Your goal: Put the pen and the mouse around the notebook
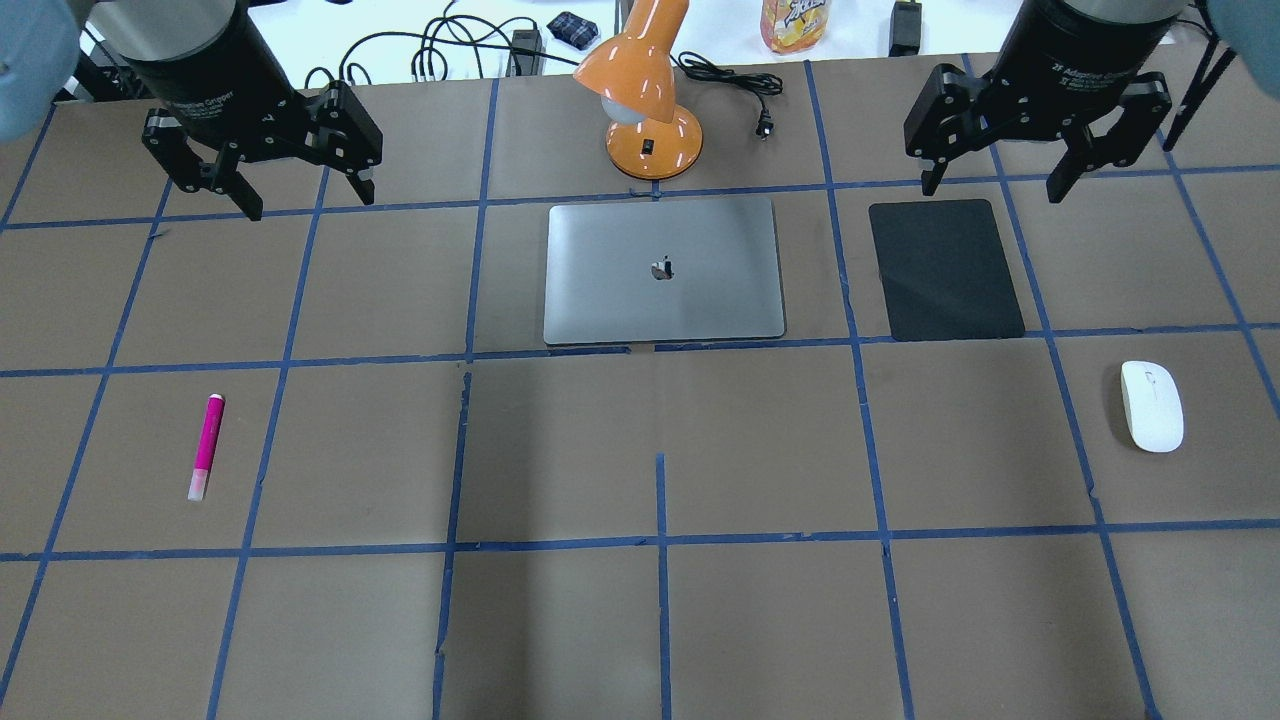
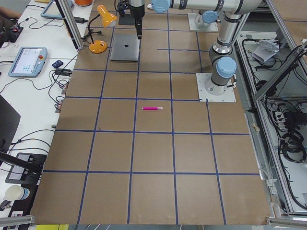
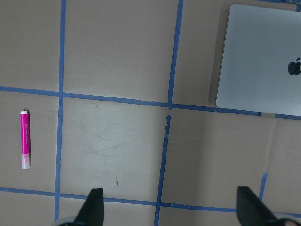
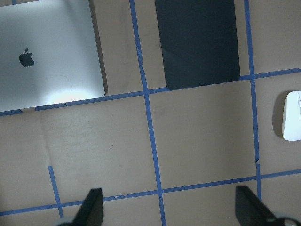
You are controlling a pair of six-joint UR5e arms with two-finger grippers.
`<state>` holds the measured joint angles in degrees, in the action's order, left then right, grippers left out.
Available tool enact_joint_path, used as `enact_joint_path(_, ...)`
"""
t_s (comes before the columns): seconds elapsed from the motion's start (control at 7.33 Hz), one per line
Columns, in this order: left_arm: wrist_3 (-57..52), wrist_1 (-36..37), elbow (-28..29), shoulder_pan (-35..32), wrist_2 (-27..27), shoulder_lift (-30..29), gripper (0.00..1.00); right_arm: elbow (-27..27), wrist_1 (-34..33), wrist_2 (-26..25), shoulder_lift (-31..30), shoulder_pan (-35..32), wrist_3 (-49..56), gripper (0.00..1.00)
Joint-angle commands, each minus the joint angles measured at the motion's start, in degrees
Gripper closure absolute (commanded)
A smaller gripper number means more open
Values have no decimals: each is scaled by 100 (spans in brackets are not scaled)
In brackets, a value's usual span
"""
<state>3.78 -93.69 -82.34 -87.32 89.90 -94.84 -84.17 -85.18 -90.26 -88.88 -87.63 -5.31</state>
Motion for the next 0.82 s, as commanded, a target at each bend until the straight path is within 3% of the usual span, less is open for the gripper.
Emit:
enact_joint_path(0.0, 0, 0, -1, 4, 19, 0, 0, 15, 19, -9, 2, 9, 4, 0)
enact_joint_path(0.41, 0, 18, 8, -5, -7, 27, 0, 33, 46, -9, 11, 70, 65, 0)
enact_joint_path(0.68, 0, 27, -1, -5, 10, 0, 0, 24, 72, -70, 37, 681, 458, 0)
